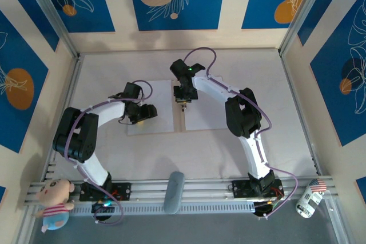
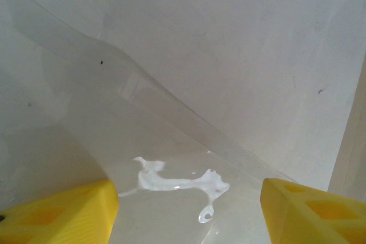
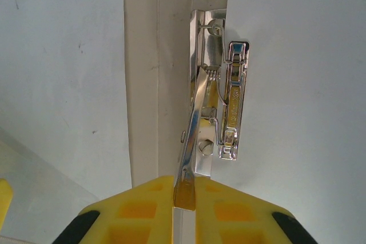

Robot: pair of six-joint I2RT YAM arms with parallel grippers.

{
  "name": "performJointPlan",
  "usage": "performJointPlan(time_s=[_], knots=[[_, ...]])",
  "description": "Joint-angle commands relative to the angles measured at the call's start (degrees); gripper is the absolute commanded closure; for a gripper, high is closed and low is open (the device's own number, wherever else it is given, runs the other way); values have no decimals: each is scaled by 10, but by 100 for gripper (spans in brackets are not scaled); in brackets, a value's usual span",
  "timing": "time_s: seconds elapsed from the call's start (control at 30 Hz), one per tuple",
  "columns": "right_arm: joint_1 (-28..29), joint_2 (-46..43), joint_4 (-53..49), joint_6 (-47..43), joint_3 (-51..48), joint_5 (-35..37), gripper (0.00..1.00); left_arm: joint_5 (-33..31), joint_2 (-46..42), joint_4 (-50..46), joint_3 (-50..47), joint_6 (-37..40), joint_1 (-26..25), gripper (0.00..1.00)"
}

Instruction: Put the files into the folder

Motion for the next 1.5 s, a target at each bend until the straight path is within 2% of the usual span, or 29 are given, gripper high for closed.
performJointPlan(time_s=[0.0, 0.77, 1.47], knots=[[6, 8, -14, 2, -3, 8, 86, 14, 16, -13, -6, 3, 4, 32], [30, 29, -49, -8, -16, 92, 91, 15, 21, -11, -7, 4, 4, 32], [31, 37, -38, -12, -46, 88, 93, 13, 25, -20, 3, 9, 4, 32]])
